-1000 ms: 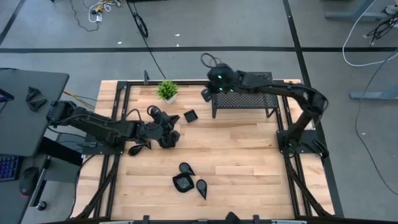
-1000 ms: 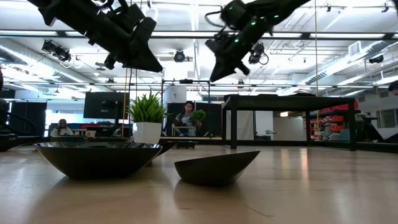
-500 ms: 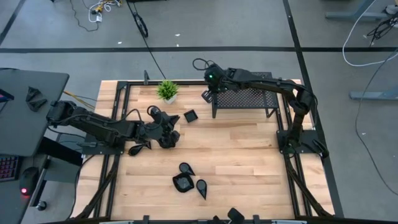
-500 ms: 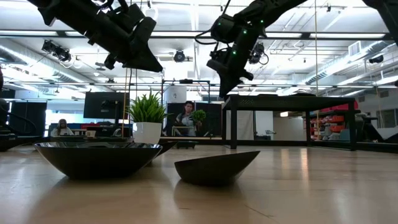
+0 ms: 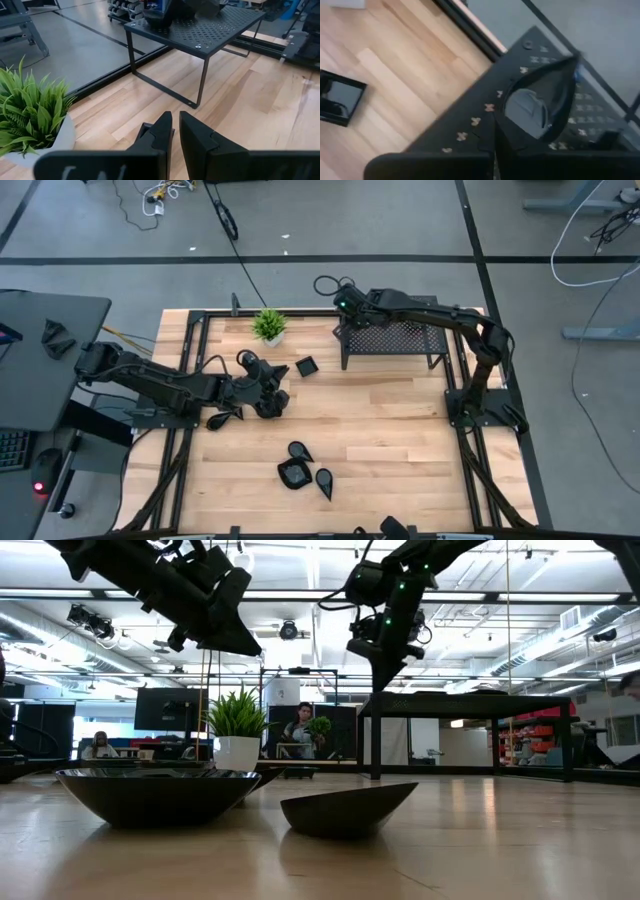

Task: Pick & Place Mini shaped plates
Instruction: Stack the black drop-shaped plate on top of the black drop-shaped plate on the shelf

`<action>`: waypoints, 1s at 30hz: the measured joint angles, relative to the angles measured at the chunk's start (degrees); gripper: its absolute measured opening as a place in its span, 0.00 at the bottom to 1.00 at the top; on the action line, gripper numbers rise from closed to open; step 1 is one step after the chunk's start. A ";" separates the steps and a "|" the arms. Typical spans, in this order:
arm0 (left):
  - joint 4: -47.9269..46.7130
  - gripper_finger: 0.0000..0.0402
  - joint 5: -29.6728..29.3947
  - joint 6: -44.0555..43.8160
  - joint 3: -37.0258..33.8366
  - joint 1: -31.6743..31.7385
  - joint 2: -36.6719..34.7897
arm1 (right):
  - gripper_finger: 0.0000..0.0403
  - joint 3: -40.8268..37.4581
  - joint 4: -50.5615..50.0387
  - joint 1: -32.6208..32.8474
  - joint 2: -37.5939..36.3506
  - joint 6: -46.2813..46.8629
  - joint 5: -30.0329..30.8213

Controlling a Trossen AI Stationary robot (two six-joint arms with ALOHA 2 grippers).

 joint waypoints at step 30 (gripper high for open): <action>-0.31 0.10 5.57 0.22 0.00 -1.69 0.00 | 0.02 -21.04 17.21 -5.56 -13.93 4.86 -0.64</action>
